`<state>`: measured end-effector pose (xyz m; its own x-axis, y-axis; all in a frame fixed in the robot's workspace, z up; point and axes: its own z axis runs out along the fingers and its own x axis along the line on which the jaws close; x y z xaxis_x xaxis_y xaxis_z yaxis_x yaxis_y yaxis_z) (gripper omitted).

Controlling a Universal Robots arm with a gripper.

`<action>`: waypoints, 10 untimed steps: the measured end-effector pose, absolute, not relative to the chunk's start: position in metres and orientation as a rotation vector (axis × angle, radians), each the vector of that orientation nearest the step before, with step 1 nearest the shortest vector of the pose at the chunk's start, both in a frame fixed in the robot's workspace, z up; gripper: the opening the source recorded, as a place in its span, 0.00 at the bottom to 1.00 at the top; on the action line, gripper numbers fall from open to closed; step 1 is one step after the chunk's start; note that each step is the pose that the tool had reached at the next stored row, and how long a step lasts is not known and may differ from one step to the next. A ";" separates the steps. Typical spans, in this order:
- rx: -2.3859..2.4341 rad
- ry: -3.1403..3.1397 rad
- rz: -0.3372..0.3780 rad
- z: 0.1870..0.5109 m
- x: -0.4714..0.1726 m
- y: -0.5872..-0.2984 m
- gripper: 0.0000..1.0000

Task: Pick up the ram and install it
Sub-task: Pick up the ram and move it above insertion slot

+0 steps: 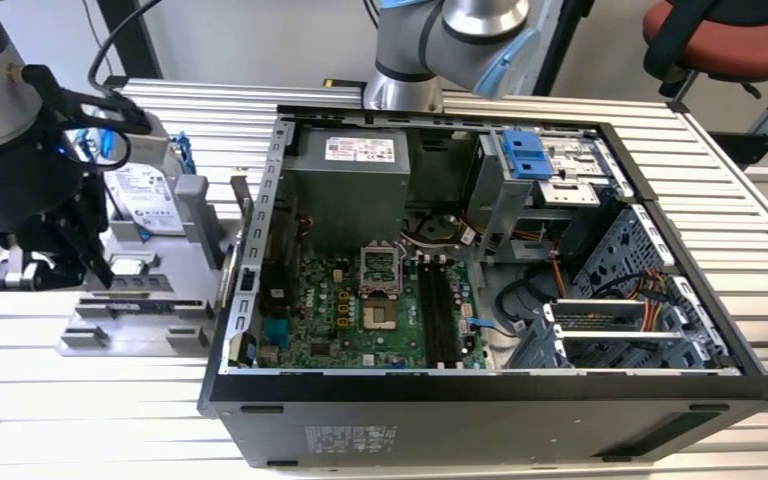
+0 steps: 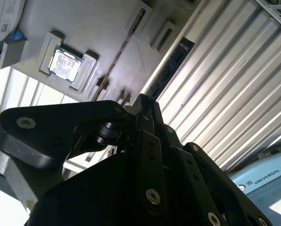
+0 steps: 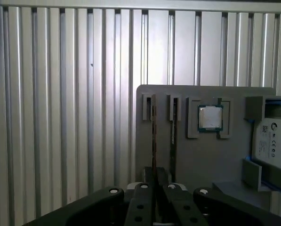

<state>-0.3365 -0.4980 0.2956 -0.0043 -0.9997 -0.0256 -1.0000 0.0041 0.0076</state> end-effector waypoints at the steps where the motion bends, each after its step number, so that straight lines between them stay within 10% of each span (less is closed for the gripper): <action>1: -2.208 2.217 0.037 0.297 -0.337 -0.498 0.00; 10: -2.208 2.217 0.037 0.310 -0.337 -0.498 0.00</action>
